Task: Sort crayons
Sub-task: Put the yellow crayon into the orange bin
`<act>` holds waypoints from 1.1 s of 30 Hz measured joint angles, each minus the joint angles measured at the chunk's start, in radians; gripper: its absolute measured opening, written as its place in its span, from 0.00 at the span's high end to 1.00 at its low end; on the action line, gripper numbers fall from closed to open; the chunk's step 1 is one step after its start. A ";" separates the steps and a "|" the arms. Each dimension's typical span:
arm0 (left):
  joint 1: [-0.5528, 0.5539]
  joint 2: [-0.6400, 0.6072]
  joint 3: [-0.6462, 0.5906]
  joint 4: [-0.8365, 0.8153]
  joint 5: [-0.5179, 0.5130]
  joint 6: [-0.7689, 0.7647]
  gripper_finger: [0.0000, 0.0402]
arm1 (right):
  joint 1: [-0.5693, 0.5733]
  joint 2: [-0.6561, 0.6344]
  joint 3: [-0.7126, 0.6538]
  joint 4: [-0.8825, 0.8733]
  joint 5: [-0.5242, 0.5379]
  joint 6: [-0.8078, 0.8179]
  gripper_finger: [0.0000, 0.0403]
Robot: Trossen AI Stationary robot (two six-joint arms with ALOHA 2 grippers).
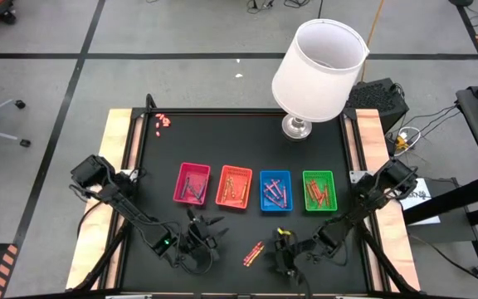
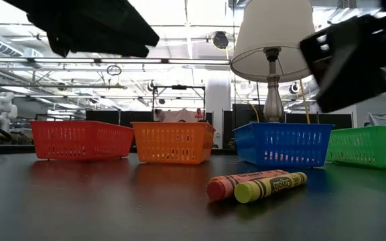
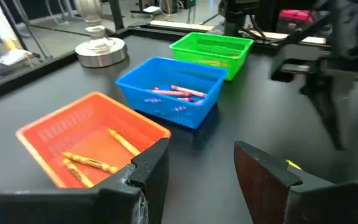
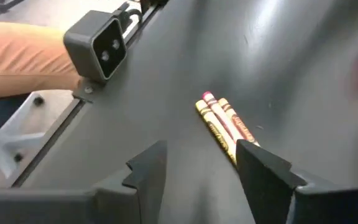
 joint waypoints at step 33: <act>-0.004 0.031 0.000 0.029 0.078 -0.023 0.55 | -0.095 0.056 0.000 -0.081 -0.023 -0.096 0.59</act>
